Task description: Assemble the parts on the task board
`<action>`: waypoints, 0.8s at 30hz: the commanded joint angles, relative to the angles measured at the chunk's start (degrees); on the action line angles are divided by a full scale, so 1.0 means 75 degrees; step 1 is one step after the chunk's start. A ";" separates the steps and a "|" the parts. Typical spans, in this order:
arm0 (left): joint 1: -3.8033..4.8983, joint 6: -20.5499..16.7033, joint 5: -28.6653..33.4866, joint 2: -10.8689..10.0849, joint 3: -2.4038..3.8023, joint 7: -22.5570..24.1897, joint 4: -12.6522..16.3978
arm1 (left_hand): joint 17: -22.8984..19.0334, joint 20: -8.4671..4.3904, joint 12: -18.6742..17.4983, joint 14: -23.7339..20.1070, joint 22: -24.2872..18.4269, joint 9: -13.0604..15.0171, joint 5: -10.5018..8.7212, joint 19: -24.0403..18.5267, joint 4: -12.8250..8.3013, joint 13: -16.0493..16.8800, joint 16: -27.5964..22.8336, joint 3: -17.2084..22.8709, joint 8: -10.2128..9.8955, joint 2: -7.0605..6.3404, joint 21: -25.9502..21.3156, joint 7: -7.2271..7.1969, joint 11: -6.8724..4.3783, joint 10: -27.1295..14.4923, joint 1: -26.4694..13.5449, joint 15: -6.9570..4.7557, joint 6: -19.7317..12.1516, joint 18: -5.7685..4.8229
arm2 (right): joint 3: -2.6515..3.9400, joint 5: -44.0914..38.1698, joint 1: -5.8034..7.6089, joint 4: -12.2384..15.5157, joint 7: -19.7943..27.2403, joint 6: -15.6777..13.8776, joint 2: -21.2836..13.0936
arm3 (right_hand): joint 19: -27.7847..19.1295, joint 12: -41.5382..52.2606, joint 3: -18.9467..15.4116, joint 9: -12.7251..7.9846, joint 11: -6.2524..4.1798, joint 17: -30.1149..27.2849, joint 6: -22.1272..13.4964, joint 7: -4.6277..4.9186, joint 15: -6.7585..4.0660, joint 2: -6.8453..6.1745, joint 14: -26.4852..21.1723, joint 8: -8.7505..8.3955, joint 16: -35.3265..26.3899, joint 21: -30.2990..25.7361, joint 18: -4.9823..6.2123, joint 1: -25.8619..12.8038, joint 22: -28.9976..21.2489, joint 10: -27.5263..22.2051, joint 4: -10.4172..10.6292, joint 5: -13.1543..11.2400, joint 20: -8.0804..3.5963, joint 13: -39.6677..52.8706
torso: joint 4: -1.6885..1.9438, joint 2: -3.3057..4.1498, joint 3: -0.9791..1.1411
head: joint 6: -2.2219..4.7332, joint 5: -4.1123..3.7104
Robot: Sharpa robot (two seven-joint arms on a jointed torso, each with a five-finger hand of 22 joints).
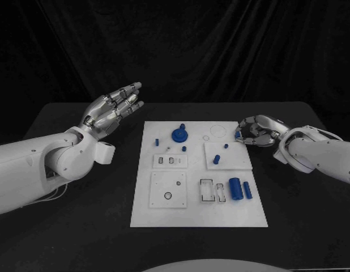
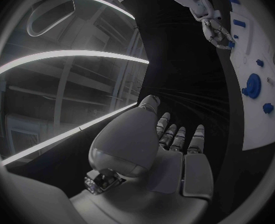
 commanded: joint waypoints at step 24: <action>-0.0032 0.0101 0.0012 -0.0043 0.0008 0.0031 0.0009 | -0.0009 0.0045 -0.0045 -0.0003 -0.0003 0.0003 0.0044 0.0003 0.0007 -0.0010 -0.0028 0.0067 0.0003 -0.0002 0.0008 0.0028 0.0015 -0.0049 0.0095 0.0046 -0.0016 0.0135 | 0.0005 0.0001 -0.0009 0.0178 0.0152 -0.0564 -0.0031 | 0.0796 0.0020 0.0215 0.0053 -0.0022 0.1989 0.0494 -0.0079 -0.0009 0.0283 0.0809 0.0321 0.0032 0.0021 -0.0059 0.0110 0.2010 0.0823 -0.0075 0.0186 0.0005 0.2009 | 0.0000 -0.0001 0.0002 | -0.0078 0.0089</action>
